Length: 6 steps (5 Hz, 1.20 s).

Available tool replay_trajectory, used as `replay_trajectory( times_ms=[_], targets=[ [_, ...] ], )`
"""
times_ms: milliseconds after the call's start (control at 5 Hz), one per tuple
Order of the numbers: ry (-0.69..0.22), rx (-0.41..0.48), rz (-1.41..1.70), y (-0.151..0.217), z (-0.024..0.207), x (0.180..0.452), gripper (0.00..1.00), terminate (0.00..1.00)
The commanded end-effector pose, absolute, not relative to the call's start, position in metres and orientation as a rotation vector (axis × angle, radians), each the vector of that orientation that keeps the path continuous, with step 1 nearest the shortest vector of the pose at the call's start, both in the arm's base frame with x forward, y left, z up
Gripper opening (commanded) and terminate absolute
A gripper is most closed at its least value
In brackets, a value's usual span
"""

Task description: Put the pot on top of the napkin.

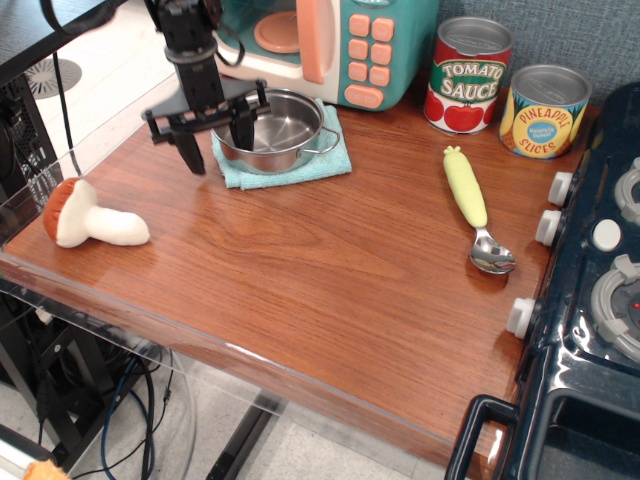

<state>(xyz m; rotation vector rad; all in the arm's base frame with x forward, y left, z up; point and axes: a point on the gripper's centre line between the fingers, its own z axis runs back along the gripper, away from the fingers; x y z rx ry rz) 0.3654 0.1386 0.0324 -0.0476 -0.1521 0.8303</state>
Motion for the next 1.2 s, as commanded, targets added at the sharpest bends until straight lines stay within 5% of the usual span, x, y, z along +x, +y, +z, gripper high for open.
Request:
replay_trajectory(
  times_ms=[0,200,800,1000],
  targets=[
    [-0.297,-0.083,0.846,0.142,0.097,0.354,1.00,0.00],
    [-0.359,-0.061,0.834,0.140,0.116,0.347,1.00,0.00],
    [-0.359,-0.061,0.834,0.140,0.116,0.347,1.00,0.00],
    [-0.359,-0.061,0.834,0.140,0.116,0.347,1.00,1.00]
  ],
)
